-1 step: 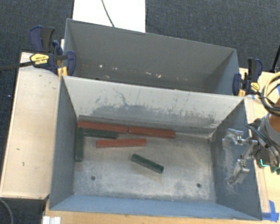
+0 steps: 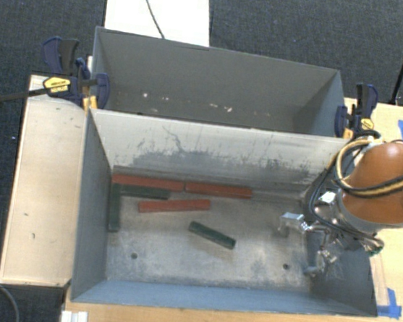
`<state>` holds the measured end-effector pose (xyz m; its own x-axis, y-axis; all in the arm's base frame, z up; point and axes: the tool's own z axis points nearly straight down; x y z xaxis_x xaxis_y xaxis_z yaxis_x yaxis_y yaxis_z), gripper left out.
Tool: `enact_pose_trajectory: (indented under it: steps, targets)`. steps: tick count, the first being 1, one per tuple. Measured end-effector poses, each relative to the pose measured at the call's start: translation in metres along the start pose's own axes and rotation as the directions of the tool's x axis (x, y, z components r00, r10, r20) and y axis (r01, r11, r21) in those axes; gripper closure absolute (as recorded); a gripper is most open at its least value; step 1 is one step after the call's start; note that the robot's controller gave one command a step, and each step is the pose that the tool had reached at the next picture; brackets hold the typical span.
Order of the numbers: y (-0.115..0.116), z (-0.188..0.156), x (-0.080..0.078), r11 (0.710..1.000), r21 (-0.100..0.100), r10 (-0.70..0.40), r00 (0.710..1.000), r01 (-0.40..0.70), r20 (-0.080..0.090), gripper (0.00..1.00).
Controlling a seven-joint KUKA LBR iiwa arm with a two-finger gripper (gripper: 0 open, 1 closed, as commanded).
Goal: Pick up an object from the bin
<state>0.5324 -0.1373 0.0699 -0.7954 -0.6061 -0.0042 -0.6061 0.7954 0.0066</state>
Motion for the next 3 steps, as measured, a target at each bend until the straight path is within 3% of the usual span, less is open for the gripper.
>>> enact_pose_trajectory:
  steps: [1, 2, 3]
  targets:
    - [0.012, -0.003, 0.030, 0.957, 0.007, -0.289, 0.957, 0.289, 0.005, 0.00]
    - [0.048, -0.031, -0.077, 0.982, 0.007, 0.190, 0.982, -0.190, 0.006, 0.00]
    - [0.127, 0.002, -0.103, 0.964, 0.002, 0.267, 0.964, -0.267, -0.003, 0.00]
